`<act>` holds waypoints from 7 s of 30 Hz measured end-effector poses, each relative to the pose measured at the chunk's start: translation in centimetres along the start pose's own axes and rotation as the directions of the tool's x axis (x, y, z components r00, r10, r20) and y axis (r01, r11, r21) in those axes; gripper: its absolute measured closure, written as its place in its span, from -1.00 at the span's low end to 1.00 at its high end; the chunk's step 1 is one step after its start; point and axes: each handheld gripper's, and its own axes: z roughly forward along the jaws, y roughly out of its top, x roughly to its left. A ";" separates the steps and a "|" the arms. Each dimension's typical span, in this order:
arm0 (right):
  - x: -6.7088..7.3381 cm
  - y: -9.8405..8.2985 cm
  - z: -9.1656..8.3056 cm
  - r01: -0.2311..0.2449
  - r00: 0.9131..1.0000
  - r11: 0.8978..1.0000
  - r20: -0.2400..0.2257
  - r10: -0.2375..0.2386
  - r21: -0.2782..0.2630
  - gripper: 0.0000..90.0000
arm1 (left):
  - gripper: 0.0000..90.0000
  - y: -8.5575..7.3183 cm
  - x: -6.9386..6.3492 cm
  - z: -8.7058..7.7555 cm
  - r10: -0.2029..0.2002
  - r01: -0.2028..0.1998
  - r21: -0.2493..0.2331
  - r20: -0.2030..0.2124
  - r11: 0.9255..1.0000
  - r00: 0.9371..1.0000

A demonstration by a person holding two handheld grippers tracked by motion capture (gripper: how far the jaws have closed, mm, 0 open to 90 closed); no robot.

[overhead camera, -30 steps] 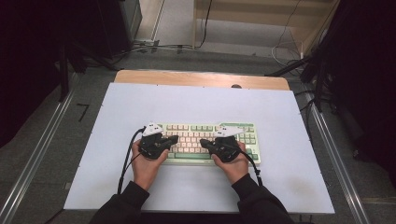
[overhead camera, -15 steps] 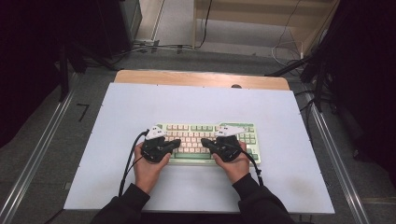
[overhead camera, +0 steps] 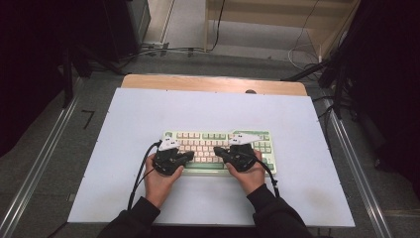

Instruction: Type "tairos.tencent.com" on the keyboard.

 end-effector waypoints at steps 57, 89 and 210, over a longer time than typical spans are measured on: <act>0.3 -0.1 0.3 0.006 1.000 1.000 -0.007 -0.006 0.009 0.96 | 1.00 1.4 2.3 0.6 -0.051 0.047 -0.060 -0.075 0.997 0.996; 0.3 -0.1 0.3 0.007 1.000 1.000 -0.008 -0.007 0.010 0.96 | 1.00 1.6 1.8 0.1 -0.044 0.038 -0.083 -0.071 0.996 0.997; -0.5 0.2 -0.3 -0.011 1.000 1.000 0.005 0.011 -0.009 0.96 | 1.00 1.9 0.1 2.5 -0.036 0.035 -0.066 -0.018 0.997 0.999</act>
